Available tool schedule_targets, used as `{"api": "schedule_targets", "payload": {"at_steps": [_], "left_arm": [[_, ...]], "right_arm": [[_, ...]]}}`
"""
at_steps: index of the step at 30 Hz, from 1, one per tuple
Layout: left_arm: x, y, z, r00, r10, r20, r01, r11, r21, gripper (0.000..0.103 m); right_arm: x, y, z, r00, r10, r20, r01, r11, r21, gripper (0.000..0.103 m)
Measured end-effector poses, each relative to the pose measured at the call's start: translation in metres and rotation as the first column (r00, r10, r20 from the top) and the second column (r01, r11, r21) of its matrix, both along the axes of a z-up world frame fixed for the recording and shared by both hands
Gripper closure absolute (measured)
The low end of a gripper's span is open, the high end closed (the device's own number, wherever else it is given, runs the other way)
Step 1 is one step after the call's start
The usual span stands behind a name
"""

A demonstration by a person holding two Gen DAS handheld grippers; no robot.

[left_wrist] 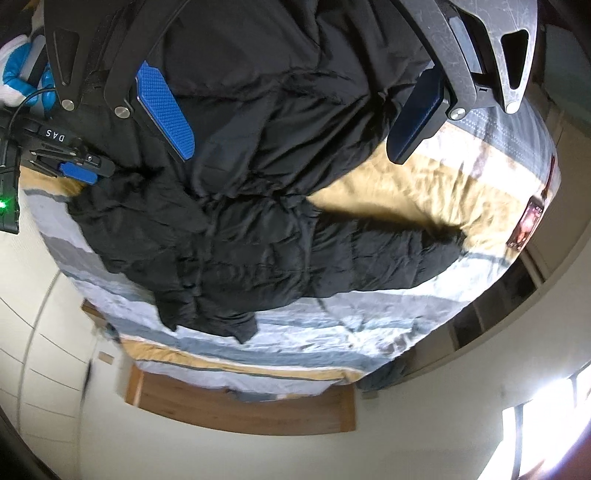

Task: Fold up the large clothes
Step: 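Fold the held sleeve across the coat body and release it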

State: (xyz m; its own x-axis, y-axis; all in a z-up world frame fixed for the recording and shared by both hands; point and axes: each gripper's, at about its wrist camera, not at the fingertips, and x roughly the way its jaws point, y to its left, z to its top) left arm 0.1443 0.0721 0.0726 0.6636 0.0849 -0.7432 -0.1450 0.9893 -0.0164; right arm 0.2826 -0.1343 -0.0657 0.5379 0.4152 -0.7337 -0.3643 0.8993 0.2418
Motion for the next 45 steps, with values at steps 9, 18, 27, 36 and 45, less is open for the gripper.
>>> {"api": "schedule_targets", "payload": {"at_steps": [9,18,27,36,45], "left_arm": [[-0.002,-0.037,0.006,0.996,-0.085,-0.037,0.084,0.996,-0.024,0.001],[0.047,-0.089,-0.021,0.980,-0.177,-0.093,0.175,0.984,-0.032,0.001],[0.134,-0.144,-0.064,0.970,-0.211,-0.117,0.210,0.977,-0.015,0.001],[0.202,-0.167,-0.136,0.962,-0.181,-0.203,0.186,0.982,0.009,0.001],[0.190,-0.130,-0.137,0.972,-0.125,-0.198,0.118,0.992,-0.047,0.000]], "right_arm": [[-0.042,-0.069,0.032,0.989,-0.141,0.050,0.142,0.990,0.002,0.049],[-0.009,-0.106,0.031,0.976,-0.209,0.063,0.212,0.976,-0.044,0.049],[0.073,-0.123,0.004,0.973,-0.225,0.055,0.227,0.973,-0.035,0.049],[0.117,-0.116,-0.040,0.982,-0.189,0.013,0.190,0.981,-0.038,0.049],[0.114,-0.133,-0.041,0.981,-0.188,0.037,0.190,0.979,-0.074,0.049]]}}
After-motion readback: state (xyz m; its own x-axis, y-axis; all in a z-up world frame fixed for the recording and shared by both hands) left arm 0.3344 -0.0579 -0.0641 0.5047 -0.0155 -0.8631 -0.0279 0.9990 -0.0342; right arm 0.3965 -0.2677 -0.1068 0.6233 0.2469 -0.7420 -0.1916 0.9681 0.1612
